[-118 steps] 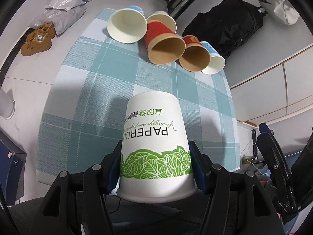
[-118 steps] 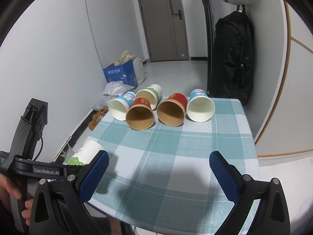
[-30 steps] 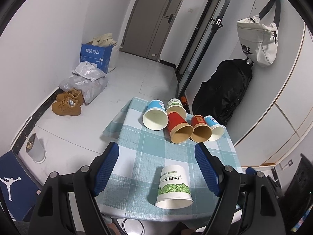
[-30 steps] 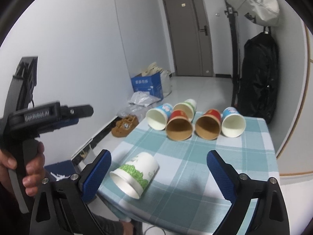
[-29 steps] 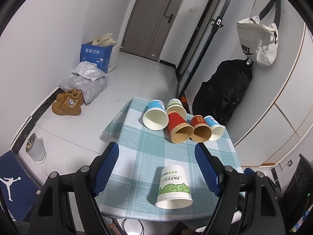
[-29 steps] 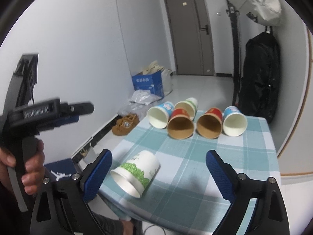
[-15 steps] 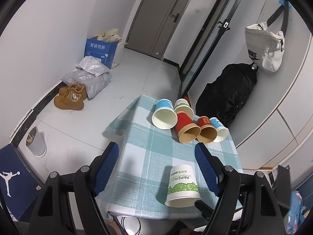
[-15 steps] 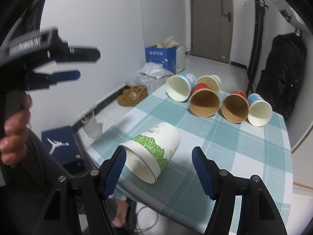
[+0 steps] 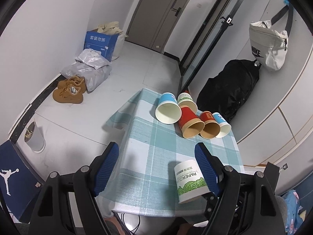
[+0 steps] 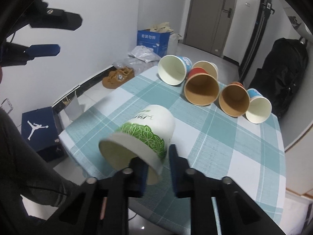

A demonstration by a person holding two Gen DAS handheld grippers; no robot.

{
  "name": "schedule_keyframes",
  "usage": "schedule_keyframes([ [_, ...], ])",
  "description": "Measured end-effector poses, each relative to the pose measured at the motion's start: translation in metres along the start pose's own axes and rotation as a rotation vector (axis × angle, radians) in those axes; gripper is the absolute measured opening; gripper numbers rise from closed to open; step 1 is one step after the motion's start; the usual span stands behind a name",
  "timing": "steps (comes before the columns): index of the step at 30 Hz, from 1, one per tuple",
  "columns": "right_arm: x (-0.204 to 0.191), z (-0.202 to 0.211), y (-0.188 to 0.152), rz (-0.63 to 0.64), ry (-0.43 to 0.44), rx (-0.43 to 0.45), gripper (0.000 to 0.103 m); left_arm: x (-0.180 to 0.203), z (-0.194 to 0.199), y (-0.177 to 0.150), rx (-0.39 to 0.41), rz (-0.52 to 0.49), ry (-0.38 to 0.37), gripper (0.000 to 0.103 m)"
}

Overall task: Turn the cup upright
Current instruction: 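Rotate the white cup with the right gripper, turning its opening upward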

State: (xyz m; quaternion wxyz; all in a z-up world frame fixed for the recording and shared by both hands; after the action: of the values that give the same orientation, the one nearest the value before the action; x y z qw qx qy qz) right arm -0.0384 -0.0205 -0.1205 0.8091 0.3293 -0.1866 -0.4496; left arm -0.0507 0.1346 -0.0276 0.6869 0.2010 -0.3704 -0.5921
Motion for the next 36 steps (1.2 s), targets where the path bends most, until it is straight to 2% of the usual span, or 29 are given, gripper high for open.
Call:
schedule_keyframes([
  [5,0.01,0.006,0.005,-0.048,0.013,0.014,0.007,0.006,-0.001,-0.002,-0.009,-0.026,-0.012,0.076],
  [9,0.019,0.017,0.012,-0.102,0.049,0.022,0.005,0.01,-0.003,-0.003,-0.022,-0.041,-0.011,0.076],
  [18,0.06,0.033,0.021,-0.229,0.109,-0.065,0.002,0.027,-0.009,0.002,-0.038,-0.051,-0.054,0.076],
  [22,0.085,0.037,0.028,-0.281,0.122,-0.133,0.002,0.037,-0.015,0.003,-0.049,-0.069,-0.061,0.076],
  [27,0.103,0.031,0.038,-0.287,0.141,-0.237,0.002,0.045,-0.023,0.005,-0.072,-0.065,-0.071,0.076],
  [33,0.109,-0.001,0.054,-0.242,0.15,-0.381,0.002,0.048,-0.033,0.009,-0.097,-0.053,-0.075,0.076],
  [36,0.111,-0.018,0.059,-0.234,0.151,-0.413,0.003,0.05,-0.038,0.009,-0.112,-0.05,-0.081,0.076],
])
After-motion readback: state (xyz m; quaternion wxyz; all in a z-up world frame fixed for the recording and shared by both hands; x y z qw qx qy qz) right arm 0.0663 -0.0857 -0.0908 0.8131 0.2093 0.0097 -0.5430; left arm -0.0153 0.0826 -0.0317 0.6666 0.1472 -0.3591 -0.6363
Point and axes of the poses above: each gripper's, at about its wrist camera, not at the fingertips, and z roughly against the way its jaws point, x to its right, y to its top, the point moved 2 cm from there along -z, roughly the way its jaws point, and after that the axes turned 11 degrees about -z, right-handed, at the moved point
